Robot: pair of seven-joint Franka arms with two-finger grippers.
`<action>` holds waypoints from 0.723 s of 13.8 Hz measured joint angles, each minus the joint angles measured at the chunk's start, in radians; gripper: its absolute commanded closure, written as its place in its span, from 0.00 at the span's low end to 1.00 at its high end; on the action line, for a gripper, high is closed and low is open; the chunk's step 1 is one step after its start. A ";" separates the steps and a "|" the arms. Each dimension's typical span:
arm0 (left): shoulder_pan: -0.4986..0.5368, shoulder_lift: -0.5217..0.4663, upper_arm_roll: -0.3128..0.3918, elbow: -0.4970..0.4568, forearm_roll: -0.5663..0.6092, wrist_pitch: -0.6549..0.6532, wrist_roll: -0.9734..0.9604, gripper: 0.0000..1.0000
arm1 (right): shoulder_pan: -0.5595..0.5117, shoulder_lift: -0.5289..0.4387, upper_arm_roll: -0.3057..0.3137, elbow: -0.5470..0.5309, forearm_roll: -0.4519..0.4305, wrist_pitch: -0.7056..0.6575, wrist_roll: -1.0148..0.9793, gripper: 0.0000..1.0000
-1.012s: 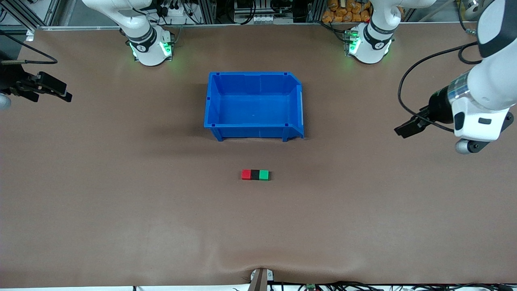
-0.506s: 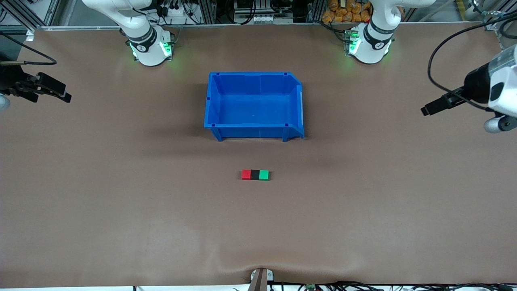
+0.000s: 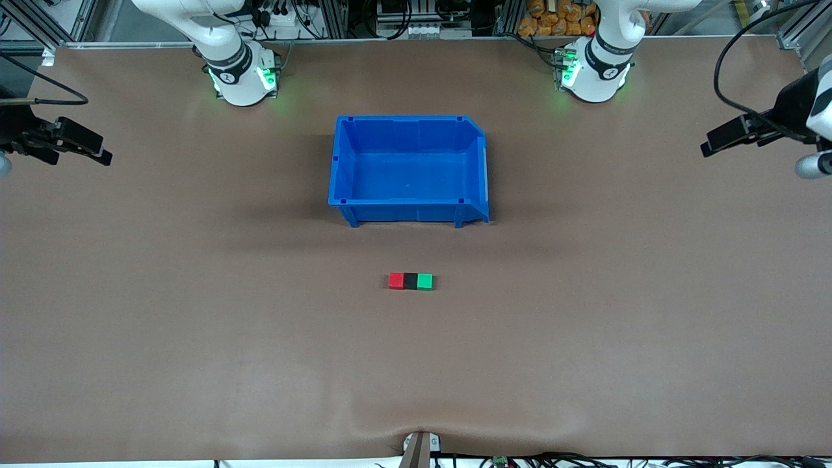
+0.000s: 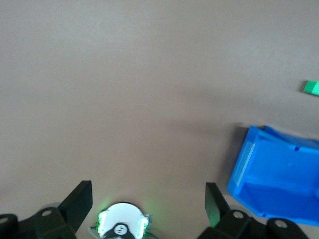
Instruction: Attach green and red cubes to black cube
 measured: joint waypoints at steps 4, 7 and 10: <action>0.000 -0.020 0.003 -0.029 0.007 0.009 0.027 0.00 | 0.000 0.000 0.000 0.000 0.000 0.001 0.000 0.00; 0.000 -0.020 0.002 -0.050 0.008 0.041 0.027 0.00 | 0.000 0.000 0.000 0.000 0.000 0.001 0.000 0.00; 0.038 -0.020 -0.030 -0.073 0.009 0.080 0.027 0.00 | 0.000 0.000 0.000 0.000 0.000 0.001 0.000 0.00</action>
